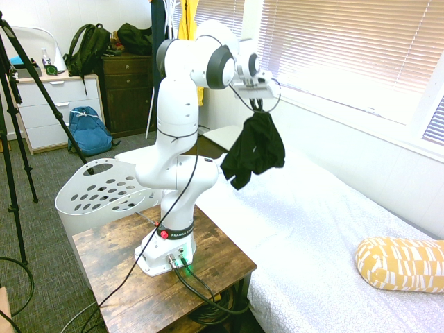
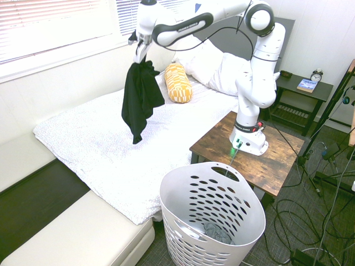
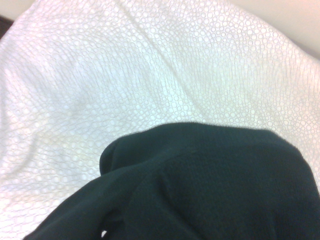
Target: Put my clothes in the laundry bag
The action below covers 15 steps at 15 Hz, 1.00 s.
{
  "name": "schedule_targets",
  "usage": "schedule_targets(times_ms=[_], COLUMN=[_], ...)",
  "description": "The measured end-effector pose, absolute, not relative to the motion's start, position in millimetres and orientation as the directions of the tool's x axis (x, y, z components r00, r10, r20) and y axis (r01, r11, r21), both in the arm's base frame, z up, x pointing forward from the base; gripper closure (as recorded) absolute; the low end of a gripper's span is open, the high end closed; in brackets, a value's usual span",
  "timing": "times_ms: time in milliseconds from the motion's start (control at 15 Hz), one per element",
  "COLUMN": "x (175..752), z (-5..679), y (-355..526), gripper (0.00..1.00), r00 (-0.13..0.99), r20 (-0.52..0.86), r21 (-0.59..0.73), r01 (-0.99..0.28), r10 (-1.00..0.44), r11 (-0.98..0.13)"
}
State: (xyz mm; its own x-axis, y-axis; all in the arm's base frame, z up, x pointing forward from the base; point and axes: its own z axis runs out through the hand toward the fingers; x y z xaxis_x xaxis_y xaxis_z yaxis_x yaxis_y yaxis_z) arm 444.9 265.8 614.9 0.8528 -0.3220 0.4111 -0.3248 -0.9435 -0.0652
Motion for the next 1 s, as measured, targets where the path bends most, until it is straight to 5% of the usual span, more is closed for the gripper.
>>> schedule_targets(times_ms=[200, 333, 1000], x=[325, 256, 0], z=[707, 711, 580], y=[313, 343, 403], gripper=[1.00, 1.00, 1.00], r00=[0.879, 0.906, 0.970], r20=[0.417, 0.397, 0.187], r21=[-0.062, -0.020, 0.075], r01=[-0.226, -0.154, 0.141], r10=[-0.231, -0.149, 0.153], r11=[-0.972, -0.988, -0.987])
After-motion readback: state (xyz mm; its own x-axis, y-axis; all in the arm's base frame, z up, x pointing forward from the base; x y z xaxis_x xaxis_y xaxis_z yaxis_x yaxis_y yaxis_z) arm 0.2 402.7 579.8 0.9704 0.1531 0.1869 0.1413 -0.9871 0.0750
